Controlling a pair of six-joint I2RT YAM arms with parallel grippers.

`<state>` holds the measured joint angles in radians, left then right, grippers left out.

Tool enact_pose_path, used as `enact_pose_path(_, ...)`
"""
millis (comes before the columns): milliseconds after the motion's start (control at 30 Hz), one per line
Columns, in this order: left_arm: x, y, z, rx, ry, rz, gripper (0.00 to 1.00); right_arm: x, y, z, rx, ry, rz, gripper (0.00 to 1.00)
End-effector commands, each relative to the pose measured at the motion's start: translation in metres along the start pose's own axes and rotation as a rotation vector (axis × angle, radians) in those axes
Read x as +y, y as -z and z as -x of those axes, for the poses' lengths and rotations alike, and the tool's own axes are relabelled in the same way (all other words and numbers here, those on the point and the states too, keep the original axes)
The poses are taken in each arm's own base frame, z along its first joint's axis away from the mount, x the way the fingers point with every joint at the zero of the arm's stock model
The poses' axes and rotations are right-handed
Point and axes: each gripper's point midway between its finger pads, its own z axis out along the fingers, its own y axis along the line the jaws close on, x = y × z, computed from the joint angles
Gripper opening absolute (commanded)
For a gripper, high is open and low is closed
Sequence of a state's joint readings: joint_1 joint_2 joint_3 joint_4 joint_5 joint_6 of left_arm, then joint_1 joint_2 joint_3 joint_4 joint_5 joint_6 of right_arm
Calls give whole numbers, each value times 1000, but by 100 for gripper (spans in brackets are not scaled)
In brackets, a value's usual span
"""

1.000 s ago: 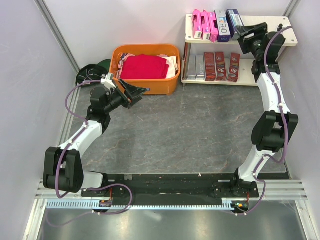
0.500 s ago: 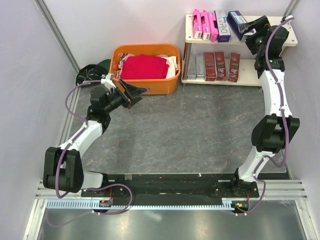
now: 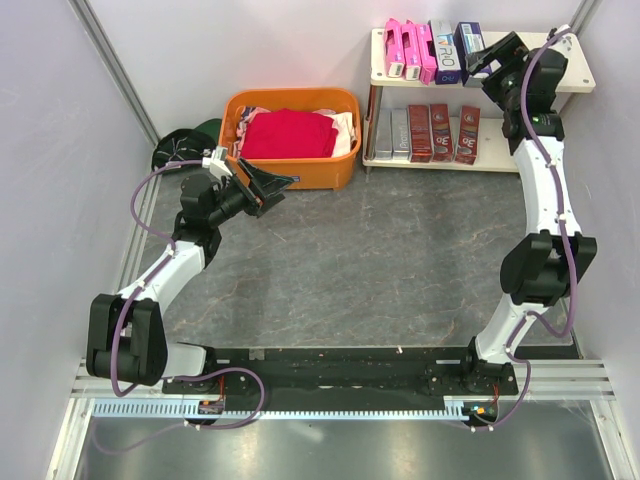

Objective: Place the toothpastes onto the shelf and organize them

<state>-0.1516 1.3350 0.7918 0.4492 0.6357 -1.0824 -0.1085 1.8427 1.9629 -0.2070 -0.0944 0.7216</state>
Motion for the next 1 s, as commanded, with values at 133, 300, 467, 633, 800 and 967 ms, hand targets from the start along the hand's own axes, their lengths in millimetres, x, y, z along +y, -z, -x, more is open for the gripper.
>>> enact_pose_path(133, -7, 4, -3, 23, -67, -36, 100, 35, 50, 58, -158, 39, 18, 98)
enact_pose_path(300, -14, 5, -2, 25, -101, -54, 100, 47, 75, 67, -183, 53, 40, 98)
enact_pose_path(467, -21, 6, 1, 37, -160, -59, 100, 47, 111, 59, -172, 58, 45, 98)
enact_pose_path(633, -30, 14, 7, 23, -239, -23, 100, 33, 146, 33, -137, 76, 23, 98)
enact_pose_path(800, -26, 29, 19, -16, -360, 114, 100, -18, 160, -30, -12, 115, -71, 98)
enact_pose_path(967, -13, 48, 32, -64, -463, 267, 100, -75, 175, -100, 144, 145, -174, 98)
